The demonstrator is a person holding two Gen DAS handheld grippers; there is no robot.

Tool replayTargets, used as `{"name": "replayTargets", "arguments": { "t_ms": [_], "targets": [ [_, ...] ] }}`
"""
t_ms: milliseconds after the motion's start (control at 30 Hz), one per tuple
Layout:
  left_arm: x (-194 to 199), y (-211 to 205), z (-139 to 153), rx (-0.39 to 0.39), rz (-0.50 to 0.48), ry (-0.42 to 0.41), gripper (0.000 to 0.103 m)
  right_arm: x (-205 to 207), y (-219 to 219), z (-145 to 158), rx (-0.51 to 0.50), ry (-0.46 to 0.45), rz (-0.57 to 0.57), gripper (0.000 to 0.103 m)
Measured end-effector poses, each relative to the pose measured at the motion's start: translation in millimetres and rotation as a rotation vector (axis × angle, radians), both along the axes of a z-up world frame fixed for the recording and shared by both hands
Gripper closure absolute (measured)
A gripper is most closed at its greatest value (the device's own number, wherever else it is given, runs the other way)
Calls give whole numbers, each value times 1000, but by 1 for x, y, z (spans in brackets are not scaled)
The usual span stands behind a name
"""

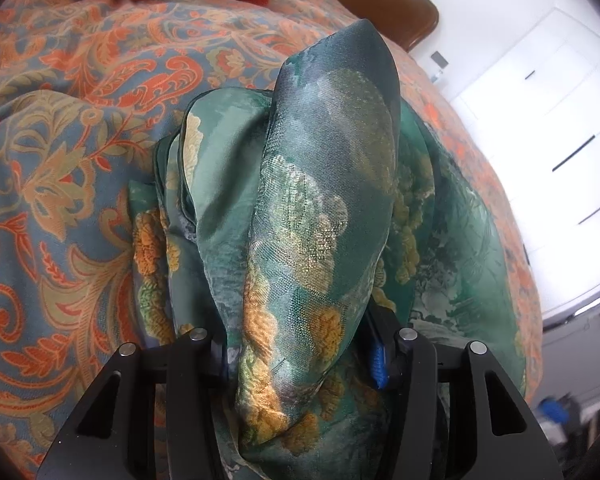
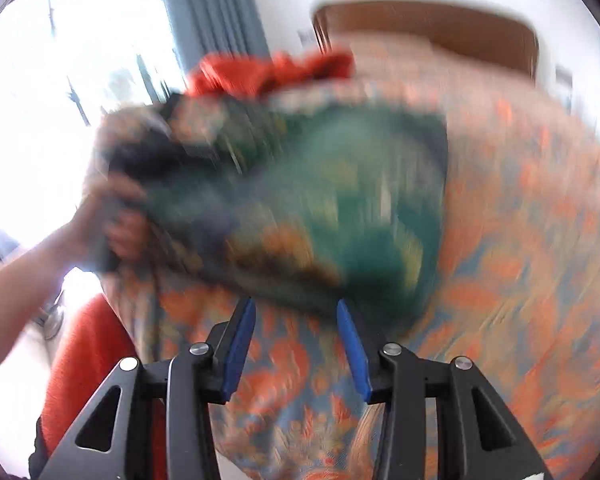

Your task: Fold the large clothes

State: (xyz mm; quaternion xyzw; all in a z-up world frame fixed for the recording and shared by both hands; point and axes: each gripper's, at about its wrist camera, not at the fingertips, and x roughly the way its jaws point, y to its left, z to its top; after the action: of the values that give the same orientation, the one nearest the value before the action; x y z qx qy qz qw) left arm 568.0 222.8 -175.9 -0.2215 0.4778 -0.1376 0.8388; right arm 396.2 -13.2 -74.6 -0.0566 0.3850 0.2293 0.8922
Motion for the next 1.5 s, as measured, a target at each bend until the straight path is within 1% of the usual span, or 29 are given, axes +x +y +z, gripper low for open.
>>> {"name": "replayTargets", "arguments": {
  "t_ms": [33, 67, 100, 133, 167, 200, 233, 267, 333, 433, 467, 533, 567, 633, 667, 700, 767, 800, 833, 867, 933, 1000, 1033, 1100, 1200, 1300, 1333, 1400, 1500],
  "targets": [
    [0, 0, 0, 0, 0, 0, 50, -2, 1, 14, -2, -60, 6, 59],
    [-1, 1, 0, 0, 0, 0, 50, 0, 3, 21, -7, -95, 4, 59],
    [-1, 1, 0, 1, -1, 1, 50, 7, 5, 24, -16, -117, 4, 59],
    [-1, 1, 0, 0, -2, 2, 50, 18, 8, 18, -29, -115, 1, 59],
    [-1, 1, 0, 1, -4, 2, 50, 30, 9, 5, -43, -74, -10, 59],
    [-2, 0, 0, 5, -10, 1, 50, 45, 6, -12, -42, -2, -14, 59],
    [-3, -1, 0, 14, -16, -1, 50, 52, 3, -28, -23, 56, -25, 59],
    [-4, -4, 1, 26, -20, -5, 49, 54, 0, -41, -1, 84, -34, 59],
    [-5, -8, 1, 45, -18, -12, 49, 55, -5, -55, 20, 116, -42, 59],
    [-4, -7, 1, 33, -2, 1, 47, 58, -2, -57, 15, 125, -54, 59],
    [-4, -8, 4, 36, 0, 1, 45, 59, 1, -55, 5, 127, -57, 59],
    [-13, -14, 24, 58, 1, -29, 34, 56, 4, -46, -27, 111, -62, 59],
    [-18, -16, 33, 64, 2, -41, 29, 50, 6, -35, -51, 81, -66, 58],
    [-35, -14, 58, 96, 28, -74, 2, 36, 3, -16, -46, 35, -77, 49],
    [-42, -13, 66, 118, 40, -92, 1, 27, -3, -1, -10, 12, -87, 39],
    [-50, -11, 75, 154, 42, -111, 1, 21, -9, 7, 20, -4, -95, 31],
    [-59, -6, 82, 219, 60, -82, 1, 8, -26, 25, 46, -41, -136, 24],
    [-65, -3, 83, 254, 81, -56, 1, 4, -33, 30, 37, -53, -154, 24],
    [-70, 1, 83, 258, 78, -41, 1, 2, -38, 33, 26, -62, -169, 24],
    [-75, 5, 83, 245, 75, -38, 1, -3, -46, 37, 6, -78, -192, 24],
    [-88, 15, 81, 204, 115, -23, 1, -10, -58, 40, -29, -97, -227, 24],
    [-99, 23, 79, 176, 155, -4, 2, -11, -71, 38, -67, -94, -252, 24],
    [-105, 27, 78, 159, 174, -19, 2, -13, -76, 36, -85, -85, -264, 24],
    [-115, 33, 75, 96, 197, -49, 2, -14, -86, 32, -105, -53, -277, 24],
    [-113, 31, 74, 59, 144, -17, 1, -9, -89, 25, -109, 0, -296, 24],
    [-107, 21, 76, 71, 57, 14, 1, -7, -84, 27, -93, 5, -308, 24],
    [-108, 18, 78, 87, 51, 0, 1, -7, -81, 30, -88, 4, -310, 24],
    [-112, 15, 83, 91, 41, -31, 1, -6, -73, 35, -77, 5, -298, 24],
    [-115, 13, 87, 10, 3, -47, 1, -7, -60, 46, -66, -10, -256, 24]
  ]
}}
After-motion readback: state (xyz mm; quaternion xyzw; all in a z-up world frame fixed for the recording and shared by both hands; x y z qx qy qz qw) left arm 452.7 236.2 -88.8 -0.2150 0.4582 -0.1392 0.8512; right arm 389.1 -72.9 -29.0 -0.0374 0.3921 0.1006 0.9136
